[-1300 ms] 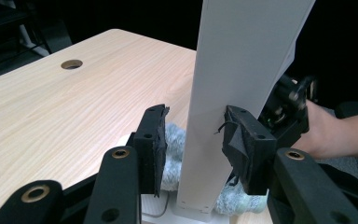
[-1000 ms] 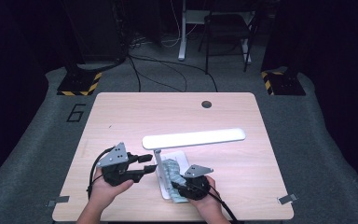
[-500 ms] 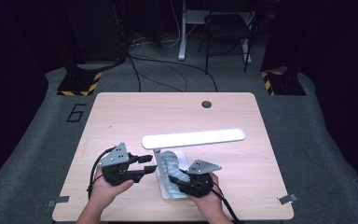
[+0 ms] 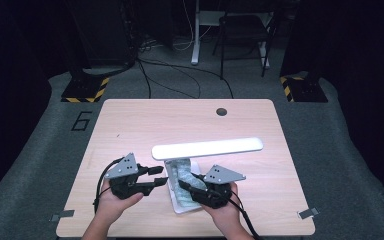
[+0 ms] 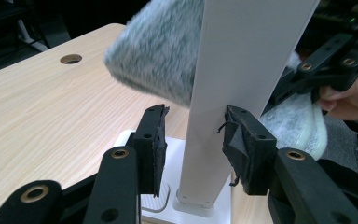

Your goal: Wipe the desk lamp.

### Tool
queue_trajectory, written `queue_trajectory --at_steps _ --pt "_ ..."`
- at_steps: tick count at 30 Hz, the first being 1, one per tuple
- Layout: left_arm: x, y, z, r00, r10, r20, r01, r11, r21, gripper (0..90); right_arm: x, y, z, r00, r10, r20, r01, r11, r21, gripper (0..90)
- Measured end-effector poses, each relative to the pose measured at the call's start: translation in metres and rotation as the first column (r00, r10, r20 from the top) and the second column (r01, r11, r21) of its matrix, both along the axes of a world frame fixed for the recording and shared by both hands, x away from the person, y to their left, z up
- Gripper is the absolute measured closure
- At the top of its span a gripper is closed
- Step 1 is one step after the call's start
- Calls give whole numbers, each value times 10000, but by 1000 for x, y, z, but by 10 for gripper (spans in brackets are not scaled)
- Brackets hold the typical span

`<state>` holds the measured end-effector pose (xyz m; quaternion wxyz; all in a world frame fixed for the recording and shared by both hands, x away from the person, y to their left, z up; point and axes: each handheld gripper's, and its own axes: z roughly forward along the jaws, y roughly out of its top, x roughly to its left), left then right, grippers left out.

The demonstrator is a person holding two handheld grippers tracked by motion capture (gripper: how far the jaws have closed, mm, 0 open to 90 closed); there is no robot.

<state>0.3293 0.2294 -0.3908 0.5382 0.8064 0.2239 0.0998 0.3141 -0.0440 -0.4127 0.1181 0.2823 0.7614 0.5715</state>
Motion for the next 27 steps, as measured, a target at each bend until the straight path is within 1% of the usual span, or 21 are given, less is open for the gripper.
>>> queue_trajectory --at_steps 1,4,8,9,12,15,21,22,24,25,26,27 --pt "0 0 0 10000 5 -5 -5 10000 -4 587 1 1 2 9994 21 348 -19 10000 -62 651" --pt "0 0 0 10000 -1 7 1 10000 21 587 -2 1 11 9976 -43 697 54 9999 -160 651" --pt "0 0 0 10000 36 9 -36 10000 3 587 -5 1 21 9973 25 731 -43 9997 238 651" --pt "0 0 0 10000 39 13 -39 10000 7 587 -5 1 23 9977 42 678 -63 9995 301 651" --pt "0 0 0 10000 48 18 -48 10000 14 587 -6 1 28 9974 56 723 -84 9992 385 650" --pt "0 0 0 10000 46 25 -46 10000 31 587 -8 1 34 9957 47 921 -85 9991 414 650" --pt "0 0 0 10000 43 23 -43 10000 11 587 -11 0 49 9938 130 1108 -230 9957 894 648" --pt "0 1 0 10000 -5 67 4 10000 92 587 -12 0 51 9928 129 1189 -239 9955 920 648" --pt "1 2 0 9999 -38 141 37 9999 101 579 -13 0 54 9910 117 1336 -242 9954 923 646" --pt "2 3 0 9997 -187 179 185 9998 99 563 -12 0 53 9904 118 1377 -242 9957 889 645" --pt "2 4 0 9991 -403 89 403 9992 -21 545 -12 -1 52 9906 113 1360 -238 9956 905 645" --pt "2 4 -1 9981 -607 82 608 9981 -69 530 -11 -1 51 9910 136 1329 -261 9953 930 644"
